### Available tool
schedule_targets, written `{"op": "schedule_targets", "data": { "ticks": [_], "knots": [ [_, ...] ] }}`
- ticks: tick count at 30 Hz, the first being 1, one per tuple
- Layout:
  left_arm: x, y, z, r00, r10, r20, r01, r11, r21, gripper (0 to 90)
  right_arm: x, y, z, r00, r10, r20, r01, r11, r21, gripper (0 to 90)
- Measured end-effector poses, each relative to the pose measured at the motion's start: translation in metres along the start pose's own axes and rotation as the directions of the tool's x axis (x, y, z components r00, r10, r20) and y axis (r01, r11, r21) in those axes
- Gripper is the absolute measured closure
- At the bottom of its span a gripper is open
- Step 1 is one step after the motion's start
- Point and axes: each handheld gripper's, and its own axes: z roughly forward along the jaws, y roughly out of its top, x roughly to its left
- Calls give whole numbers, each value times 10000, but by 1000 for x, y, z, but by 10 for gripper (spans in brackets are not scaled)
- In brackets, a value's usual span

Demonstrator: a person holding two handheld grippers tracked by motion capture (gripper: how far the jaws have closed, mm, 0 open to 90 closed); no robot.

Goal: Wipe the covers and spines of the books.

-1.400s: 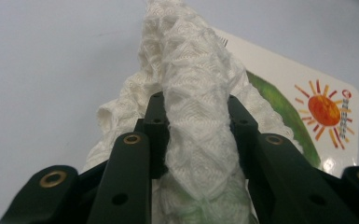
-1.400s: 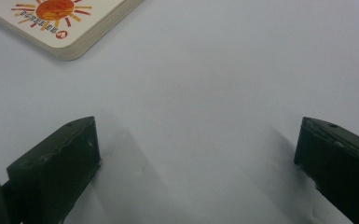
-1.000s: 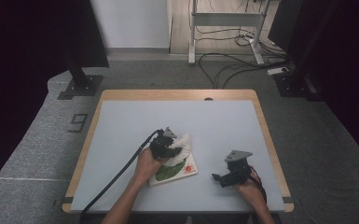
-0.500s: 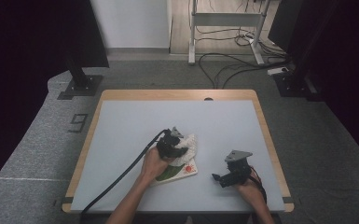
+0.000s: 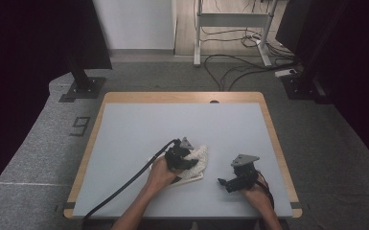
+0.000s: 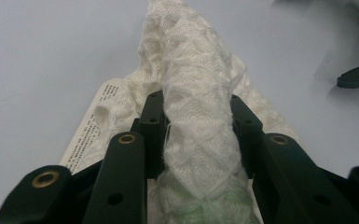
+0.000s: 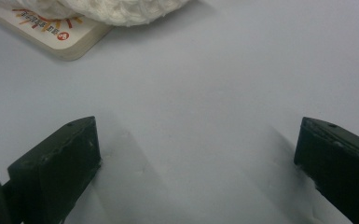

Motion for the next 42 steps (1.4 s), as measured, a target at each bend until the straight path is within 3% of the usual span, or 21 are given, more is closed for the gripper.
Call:
{"op": "schedule_targets", "data": {
  "ticks": [18,42],
  "knots": [
    [5,-19,-16,10000,-15,97,15,10000,-39,647,0,0,0,10000,-78,-23,78,10000,-21,6],
    [18,-65,-57,9987,-485,-165,482,9987,-172,644,0,0,0,10000,-91,-29,91,10000,-32,7]
  ]
}}
